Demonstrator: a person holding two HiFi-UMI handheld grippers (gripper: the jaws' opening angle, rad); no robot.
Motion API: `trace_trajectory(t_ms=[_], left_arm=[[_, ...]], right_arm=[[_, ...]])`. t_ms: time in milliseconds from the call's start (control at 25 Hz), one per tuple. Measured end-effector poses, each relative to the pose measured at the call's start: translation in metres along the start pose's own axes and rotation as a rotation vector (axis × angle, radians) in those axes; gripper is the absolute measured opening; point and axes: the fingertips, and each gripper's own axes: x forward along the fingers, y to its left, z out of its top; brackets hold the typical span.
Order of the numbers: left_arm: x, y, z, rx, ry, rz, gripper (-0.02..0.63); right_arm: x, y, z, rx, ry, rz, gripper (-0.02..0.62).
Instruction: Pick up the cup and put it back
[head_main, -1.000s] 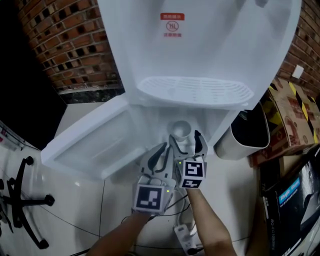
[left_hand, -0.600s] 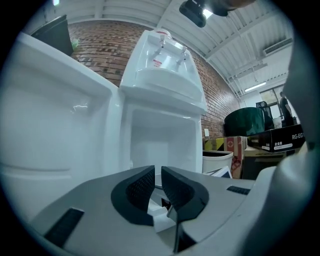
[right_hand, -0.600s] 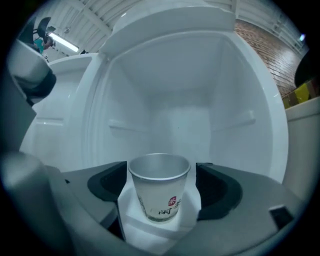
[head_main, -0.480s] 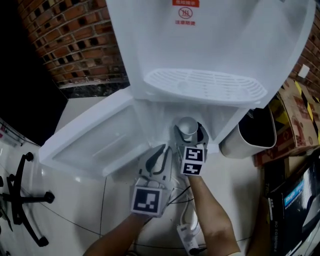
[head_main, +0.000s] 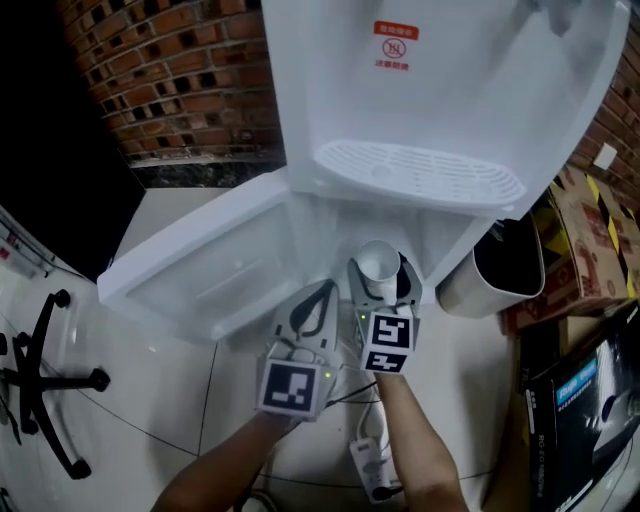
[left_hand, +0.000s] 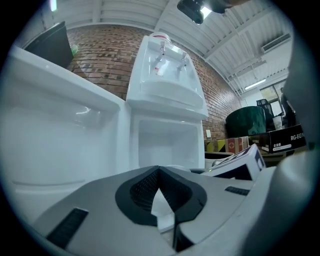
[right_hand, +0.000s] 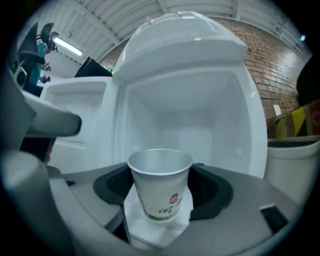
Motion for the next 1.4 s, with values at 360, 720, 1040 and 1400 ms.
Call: trace_trajectory(t_ms=[360,720,1040,1400], left_arm=[[-0.021,-0.016,0.039,-0.043,-0.056,0.027,0.002],[-0.018,-0.027,0.070,-0.051,-0.081,-0.005,0.002],[-0.024,-0.030,0.072,-0.038,-0.087,-0.010,0.002],[-0.023,-0.037,0.071,-0.038,-0.093,-0.025,0.002]], right_arm=[[-0.099,0.018,0.093,-0.032,-0.062,0.022,0.344],[-0.147,0.008,0.119,-0.050,-0.034,0.002,0.344],[-0.145,0.012,0.107,-0.044,-0.015,0.020,0.344],[-0.138,0.009,0.103,-0.036,-0.022,0.014,0.344]])
